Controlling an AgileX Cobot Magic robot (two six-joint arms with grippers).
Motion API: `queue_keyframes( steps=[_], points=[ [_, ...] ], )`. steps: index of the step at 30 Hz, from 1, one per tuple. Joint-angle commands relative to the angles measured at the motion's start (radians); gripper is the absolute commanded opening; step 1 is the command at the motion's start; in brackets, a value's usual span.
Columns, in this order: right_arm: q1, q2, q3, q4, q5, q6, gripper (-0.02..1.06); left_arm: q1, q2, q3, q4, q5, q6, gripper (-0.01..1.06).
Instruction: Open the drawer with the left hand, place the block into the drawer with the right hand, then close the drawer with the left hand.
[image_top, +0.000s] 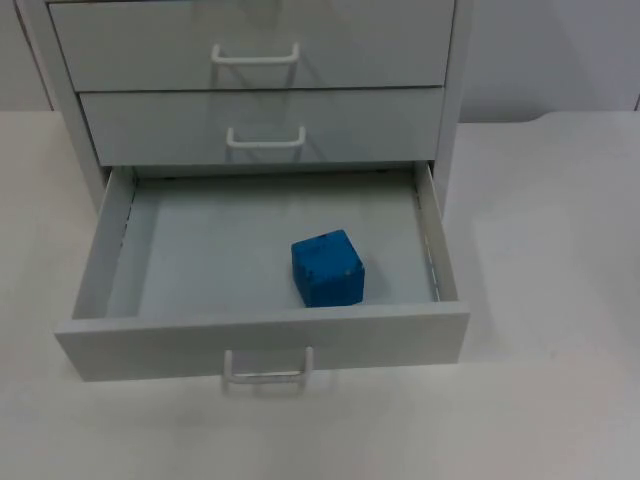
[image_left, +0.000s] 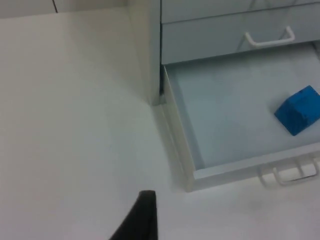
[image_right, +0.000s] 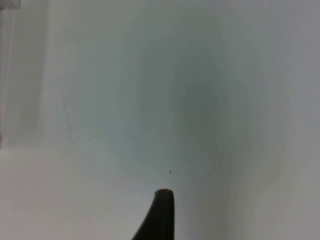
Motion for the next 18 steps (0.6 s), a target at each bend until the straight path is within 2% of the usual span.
queue_keyframes(
  steps=[1,7,8,11,12,13,16,18],
  points=[
    [-0.008,-0.014,0.005,-0.005,-0.006,-0.007,0.78,0.003,-0.006,0.004,-0.032,0.003,0.013,0.88],
    [-0.008,-0.014,0.005,-0.005,-0.006,-0.007,0.78,0.003,0.096,0.002,-0.131,-0.002,0.099,0.31],
    [-0.008,-0.014,0.005,-0.005,-0.006,-0.007,0.78,0.003,0.096,0.002,-0.131,-0.002,0.099,0.31],
    [-0.008,-0.014,0.005,-0.005,-0.006,-0.007,0.78,0.003,0.19,0.002,-0.222,-0.002,0.266,0.01],
    [-0.008,-0.014,0.005,-0.005,-0.006,-0.007,0.78,0.003,0.217,0.002,-0.264,-0.002,0.341,0.0],
    [-0.008,-0.014,0.005,-0.005,-0.006,-0.007,0.78,0.003,0.217,0.002,-0.264,-0.002,0.341,0.0],
    [-0.008,-0.014,0.005,-0.005,-0.008,-0.007,0.78,0.003,0.322,0.002,-0.399,-0.036,0.459,0.0],
    [-0.008,-0.014,0.005,-0.005,-0.008,-0.007,0.78,0.001,0.384,0.002,-0.409,-0.059,0.52,0.0]
  ],
)
